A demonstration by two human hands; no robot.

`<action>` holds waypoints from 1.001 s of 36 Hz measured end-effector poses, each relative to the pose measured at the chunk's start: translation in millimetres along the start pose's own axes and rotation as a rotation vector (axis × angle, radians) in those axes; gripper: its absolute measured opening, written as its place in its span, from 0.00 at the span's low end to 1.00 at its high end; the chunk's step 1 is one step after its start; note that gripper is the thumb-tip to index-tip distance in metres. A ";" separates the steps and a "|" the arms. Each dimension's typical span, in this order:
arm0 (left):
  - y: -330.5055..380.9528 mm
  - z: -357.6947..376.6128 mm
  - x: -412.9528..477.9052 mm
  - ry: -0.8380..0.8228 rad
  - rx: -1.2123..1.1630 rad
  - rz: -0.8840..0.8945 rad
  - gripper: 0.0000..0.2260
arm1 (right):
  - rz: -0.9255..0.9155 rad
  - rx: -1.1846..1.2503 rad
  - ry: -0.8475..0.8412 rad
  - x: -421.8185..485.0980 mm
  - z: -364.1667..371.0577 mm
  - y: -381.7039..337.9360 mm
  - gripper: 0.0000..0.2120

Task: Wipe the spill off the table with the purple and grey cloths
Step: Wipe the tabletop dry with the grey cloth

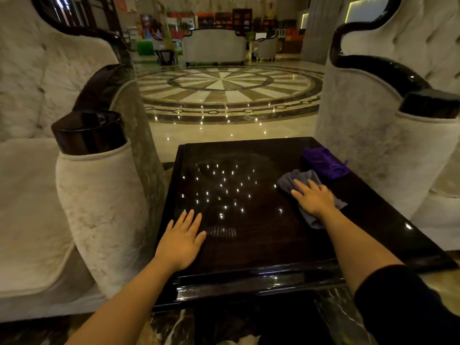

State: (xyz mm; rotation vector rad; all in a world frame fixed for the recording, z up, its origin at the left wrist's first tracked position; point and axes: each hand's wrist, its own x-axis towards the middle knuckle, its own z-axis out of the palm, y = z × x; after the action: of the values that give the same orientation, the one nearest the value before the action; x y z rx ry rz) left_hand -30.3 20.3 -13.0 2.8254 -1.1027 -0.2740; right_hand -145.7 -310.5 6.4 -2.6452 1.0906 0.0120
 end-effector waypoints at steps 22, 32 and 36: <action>4.5 -3.2 -5.6 -0.002 0.037 -0.017 0.25 | -0.698 -0.008 0.031 -169.0 38.7 -58.3 0.18; 0.9 -5.3 -3.1 0.012 0.017 -0.011 0.24 | -0.677 0.232 0.187 -165.9 2.5 -41.8 0.17; 1.9 -5.9 -3.1 0.010 0.005 -0.016 0.25 | -0.389 0.198 0.403 -127.4 -27.7 -8.8 0.18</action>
State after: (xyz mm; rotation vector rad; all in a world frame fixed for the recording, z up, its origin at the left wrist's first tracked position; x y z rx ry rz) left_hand -32.7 21.2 -6.5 2.8379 -1.0808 -0.2578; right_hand -233.4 -223.8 49.7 -2.6874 0.6144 -0.6935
